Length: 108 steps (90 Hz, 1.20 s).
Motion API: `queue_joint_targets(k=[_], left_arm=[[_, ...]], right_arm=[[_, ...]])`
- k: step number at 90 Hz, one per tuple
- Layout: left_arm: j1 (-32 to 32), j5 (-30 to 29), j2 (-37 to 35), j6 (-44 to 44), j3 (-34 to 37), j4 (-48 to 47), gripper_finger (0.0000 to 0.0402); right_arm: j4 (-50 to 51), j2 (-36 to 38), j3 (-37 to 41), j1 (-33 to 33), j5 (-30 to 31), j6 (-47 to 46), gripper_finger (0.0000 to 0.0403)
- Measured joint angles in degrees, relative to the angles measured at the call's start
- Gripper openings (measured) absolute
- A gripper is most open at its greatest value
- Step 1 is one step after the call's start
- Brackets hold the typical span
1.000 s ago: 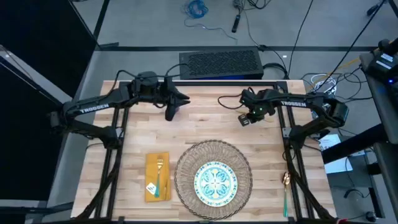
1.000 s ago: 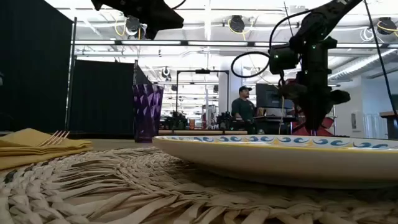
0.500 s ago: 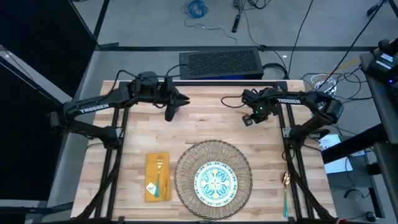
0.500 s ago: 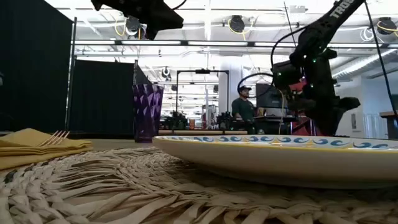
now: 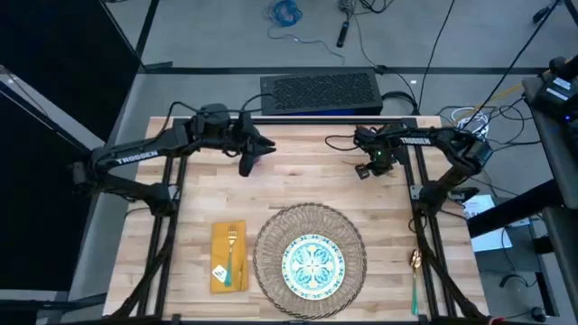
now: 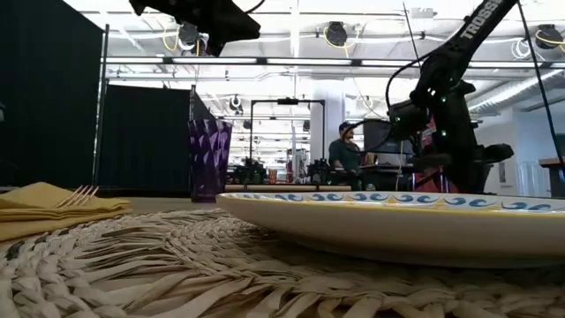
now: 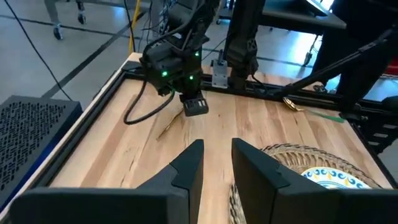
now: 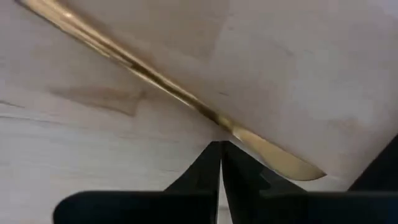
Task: Set table place
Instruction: Put the gold knife to the right of the brown placemat
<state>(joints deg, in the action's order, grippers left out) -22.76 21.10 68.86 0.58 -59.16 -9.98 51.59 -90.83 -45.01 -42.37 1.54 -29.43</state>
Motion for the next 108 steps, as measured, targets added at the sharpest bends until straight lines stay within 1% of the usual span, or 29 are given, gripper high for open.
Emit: queue_joint_targets(k=[35, 39, 46, 52, 64, 73, 92, 108], left_arm=[[0.0, 0.0, 0.0, 0.2, 0.0, 0.0, 0.0068], [0.0, 0.0, 0.0, 0.2, 0.0, 0.0, 0.0068], [0.0, 0.0, 0.0, 0.2, 0.0, 0.0, 0.0068], [0.0, 0.0, 0.0, 0.2, 0.0, 0.0, 0.0068], [0.0, 0.0, 0.0, -0.1, 0.0, -0.1, 0.0068], [0.0, 0.0, 0.0, -0.1, 0.0, -0.2, 0.0068], [0.0, 0.0, 0.0, 0.0, 0.0, -0.2, 0.0068], [0.0, 0.0, 0.0, 0.2, 0.0, -0.4, 0.0068]], right_arm=[[-2.0, -0.1, -0.2, -2.5, 0.8, 0.9, 0.0], [-2.5, -0.2, -0.6, -2.9, 1.7, 1.4, 0.0], [-5.8, -0.3, -1.8, -3.6, 5.0, 2.3, 0.0], [-6.5, -0.2, -2.7, -4.3, 5.9, 3.2, 0.0], [-7.8, -0.2, -4.5, -5.4, 4.9, 4.2, 0.0], [-5.6, -0.2, -5.1, -6.3, 4.9, 4.9, 0.0], [-4.5, -0.2, -5.3, -6.4, 3.7, 5.5, 0.0], [-0.4, -1.6, -5.3, -6.2, 3.0, 4.8, 0.0]])
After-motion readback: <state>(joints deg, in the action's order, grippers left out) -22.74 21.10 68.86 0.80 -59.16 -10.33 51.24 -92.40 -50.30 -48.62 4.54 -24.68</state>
